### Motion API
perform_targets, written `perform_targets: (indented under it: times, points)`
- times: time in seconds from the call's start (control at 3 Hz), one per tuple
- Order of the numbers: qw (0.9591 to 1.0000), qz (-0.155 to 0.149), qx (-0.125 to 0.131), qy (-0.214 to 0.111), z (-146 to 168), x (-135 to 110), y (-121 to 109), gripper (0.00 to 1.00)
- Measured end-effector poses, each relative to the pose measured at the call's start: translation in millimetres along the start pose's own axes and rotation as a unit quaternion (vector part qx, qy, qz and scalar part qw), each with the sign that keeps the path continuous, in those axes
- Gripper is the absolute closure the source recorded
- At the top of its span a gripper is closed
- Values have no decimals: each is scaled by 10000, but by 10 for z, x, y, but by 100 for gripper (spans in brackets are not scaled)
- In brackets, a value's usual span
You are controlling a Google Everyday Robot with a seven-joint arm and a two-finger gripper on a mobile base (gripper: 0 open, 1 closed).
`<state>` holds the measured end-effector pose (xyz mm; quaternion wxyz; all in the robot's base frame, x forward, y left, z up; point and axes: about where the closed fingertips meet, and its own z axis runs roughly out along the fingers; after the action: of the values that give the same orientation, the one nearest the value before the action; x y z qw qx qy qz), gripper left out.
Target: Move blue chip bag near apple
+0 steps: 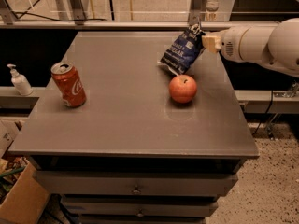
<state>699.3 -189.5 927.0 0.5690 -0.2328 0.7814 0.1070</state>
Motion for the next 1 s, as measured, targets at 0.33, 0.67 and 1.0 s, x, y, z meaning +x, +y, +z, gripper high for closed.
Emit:
perform_targets:
  times: [0.33,0.67,1.0]
  points:
    - [9996,125,189,146,-37,116,10,100]
    - [9987,212,383,277,-70,255,-37,100]
    - [9966,271,631,451,-130,419,-99,100]
